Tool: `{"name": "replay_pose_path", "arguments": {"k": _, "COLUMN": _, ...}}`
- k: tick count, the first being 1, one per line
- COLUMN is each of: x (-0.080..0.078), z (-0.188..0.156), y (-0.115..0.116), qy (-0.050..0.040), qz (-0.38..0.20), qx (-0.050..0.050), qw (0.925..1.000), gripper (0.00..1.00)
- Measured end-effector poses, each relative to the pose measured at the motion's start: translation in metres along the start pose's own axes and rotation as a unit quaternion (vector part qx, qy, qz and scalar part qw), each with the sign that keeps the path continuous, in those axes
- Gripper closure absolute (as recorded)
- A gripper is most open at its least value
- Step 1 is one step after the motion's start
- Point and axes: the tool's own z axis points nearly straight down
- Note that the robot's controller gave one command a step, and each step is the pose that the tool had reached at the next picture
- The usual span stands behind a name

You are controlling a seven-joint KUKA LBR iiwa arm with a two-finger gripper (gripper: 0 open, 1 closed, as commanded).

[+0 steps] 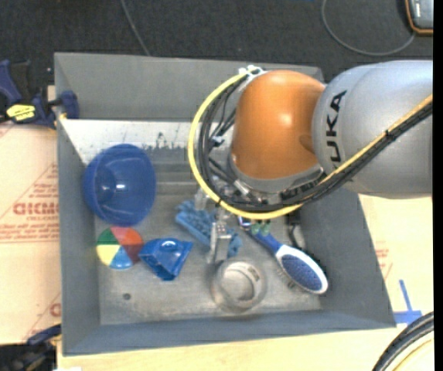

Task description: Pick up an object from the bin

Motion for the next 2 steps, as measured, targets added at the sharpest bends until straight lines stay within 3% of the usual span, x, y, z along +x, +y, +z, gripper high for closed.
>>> {"name": "replay_pose_path", "arguments": {"k": 1, "x": -0.001, "z": -0.005, "y": -0.001, "qy": -0.004, "qz": 0.002, "qx": 0.0, "qw": 1.0, "gripper": 0.0}}
{"name": "replay_pose_path", "arguments": {"k": 2, "x": -0.047, "z": 0.117, "y": -0.058, "qy": -0.0055, "qz": 0.121, "qx": -0.001, "qw": 0.9926, "gripper": 0.0}}
